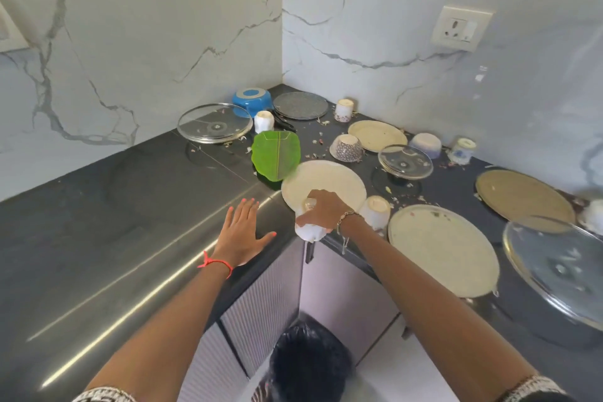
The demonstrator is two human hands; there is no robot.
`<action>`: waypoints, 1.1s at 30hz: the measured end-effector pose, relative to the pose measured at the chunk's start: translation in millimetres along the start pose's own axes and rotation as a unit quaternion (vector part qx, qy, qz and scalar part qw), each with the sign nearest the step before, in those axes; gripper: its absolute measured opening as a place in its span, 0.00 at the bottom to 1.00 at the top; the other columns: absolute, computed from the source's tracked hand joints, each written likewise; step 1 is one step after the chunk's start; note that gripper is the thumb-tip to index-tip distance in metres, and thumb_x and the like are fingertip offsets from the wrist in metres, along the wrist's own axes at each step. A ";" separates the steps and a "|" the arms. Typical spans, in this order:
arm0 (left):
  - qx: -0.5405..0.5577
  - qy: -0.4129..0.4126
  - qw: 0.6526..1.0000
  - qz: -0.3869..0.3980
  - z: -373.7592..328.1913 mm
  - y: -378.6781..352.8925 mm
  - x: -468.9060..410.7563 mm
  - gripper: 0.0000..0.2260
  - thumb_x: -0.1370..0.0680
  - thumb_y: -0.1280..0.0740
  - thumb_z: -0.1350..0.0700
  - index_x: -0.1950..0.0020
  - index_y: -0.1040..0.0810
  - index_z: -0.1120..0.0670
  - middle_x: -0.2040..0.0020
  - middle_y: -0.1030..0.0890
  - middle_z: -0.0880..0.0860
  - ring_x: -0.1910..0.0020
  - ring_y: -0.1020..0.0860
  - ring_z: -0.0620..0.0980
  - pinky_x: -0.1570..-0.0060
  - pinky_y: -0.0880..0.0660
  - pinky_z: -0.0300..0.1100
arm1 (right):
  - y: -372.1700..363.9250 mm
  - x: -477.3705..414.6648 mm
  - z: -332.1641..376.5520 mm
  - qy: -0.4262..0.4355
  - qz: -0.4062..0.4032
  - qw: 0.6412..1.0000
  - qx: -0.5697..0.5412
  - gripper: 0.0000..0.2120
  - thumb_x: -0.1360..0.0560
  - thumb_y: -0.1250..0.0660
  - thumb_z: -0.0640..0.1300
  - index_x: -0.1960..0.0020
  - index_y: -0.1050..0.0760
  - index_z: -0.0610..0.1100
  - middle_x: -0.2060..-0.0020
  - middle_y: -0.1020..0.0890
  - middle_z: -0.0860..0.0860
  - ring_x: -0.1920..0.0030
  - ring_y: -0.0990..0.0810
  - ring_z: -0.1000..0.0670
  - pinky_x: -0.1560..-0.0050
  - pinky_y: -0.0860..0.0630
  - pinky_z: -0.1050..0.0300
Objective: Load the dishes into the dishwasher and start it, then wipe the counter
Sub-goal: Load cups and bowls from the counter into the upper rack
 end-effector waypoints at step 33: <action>-0.014 -0.230 0.964 0.132 -109.3 -91.9 384.4 0.47 0.34 0.59 0.30 0.23 0.49 0.58 0.22 0.51 0.54 0.24 0.58 0.51 0.31 0.67 0.44 | -207.5 443.6 -120.5 -0.235 -0.040 0.966 -0.096 0.28 0.33 0.27 0.49 0.37 0.33 0.45 0.41 0.28 0.43 0.47 0.27 0.46 0.50 0.28 0.56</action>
Point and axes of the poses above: each hand's wrist, its own x-axis away from the middle knuckle, its own y-axis out of the back of the hand, z = x × y, the point moved 5 cm from there along -x, towards the middle knuckle
